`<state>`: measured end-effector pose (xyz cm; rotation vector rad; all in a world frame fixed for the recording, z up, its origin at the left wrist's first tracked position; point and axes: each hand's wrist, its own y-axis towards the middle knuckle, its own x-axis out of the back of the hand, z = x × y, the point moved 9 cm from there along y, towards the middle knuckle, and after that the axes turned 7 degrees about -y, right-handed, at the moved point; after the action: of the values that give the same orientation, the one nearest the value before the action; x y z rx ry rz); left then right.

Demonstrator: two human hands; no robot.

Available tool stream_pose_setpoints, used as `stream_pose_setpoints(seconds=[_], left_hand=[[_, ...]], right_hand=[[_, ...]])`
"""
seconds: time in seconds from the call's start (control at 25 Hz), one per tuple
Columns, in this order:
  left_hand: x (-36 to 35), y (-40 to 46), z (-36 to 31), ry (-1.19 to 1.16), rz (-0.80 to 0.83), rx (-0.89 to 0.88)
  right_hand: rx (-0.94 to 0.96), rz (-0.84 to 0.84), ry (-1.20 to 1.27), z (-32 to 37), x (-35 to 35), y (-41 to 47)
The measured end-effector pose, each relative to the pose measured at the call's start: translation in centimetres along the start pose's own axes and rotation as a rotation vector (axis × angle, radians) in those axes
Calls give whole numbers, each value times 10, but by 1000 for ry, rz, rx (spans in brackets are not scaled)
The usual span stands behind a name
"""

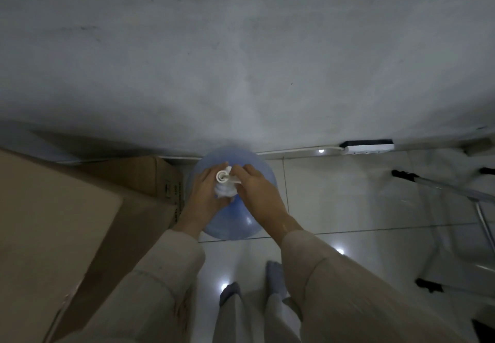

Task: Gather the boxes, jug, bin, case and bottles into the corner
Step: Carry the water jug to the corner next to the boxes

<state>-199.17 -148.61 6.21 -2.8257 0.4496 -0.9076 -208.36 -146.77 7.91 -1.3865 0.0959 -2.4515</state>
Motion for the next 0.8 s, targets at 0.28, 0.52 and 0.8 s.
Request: stream_pose_setpoints(seconds=[0.28,0.52,0.8], left_hand=[[8,-34,-11,-55,-44,51],[8,-93,-36,-7,-7,-45],[-33,-135,-104,131,187,-270]], right_hand=[[-197,52,3,-10,4,-28],[-295,37,-38,-3,16,-83],[-431,-207,55,-39,54,-217]])
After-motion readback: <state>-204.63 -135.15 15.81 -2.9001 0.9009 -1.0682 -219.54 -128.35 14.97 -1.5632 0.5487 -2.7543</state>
